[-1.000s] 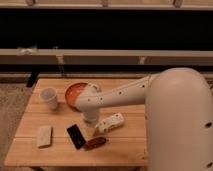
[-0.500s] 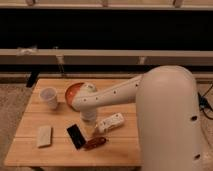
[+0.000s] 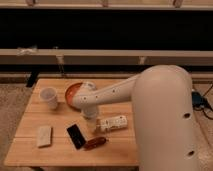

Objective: Stand the bottle upright

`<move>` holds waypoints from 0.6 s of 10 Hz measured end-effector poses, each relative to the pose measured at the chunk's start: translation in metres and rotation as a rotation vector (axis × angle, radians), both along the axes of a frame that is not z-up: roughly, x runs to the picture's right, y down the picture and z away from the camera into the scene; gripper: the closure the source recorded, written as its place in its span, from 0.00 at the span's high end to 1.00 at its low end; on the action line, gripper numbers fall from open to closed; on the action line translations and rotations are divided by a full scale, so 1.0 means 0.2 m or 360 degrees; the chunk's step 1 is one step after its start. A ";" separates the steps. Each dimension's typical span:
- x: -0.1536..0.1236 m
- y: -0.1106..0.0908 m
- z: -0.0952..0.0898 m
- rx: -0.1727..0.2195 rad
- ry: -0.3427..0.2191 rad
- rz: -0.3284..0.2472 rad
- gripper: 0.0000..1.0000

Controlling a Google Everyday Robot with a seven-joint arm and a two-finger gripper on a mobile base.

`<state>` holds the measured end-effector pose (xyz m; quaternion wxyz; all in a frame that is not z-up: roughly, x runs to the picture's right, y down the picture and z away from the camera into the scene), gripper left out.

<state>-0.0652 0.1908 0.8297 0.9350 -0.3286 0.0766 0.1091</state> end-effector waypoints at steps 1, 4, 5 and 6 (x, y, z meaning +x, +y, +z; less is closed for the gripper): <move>0.02 -0.04 0.02 0.0017 0.0016 0.0000 0.65; 0.10 -0.13 0.06 0.0056 0.0069 -0.0008 0.65; 0.10 -0.15 0.07 0.0062 0.0084 -0.0020 0.65; 0.10 -0.16 0.07 0.0061 0.0098 -0.0032 0.65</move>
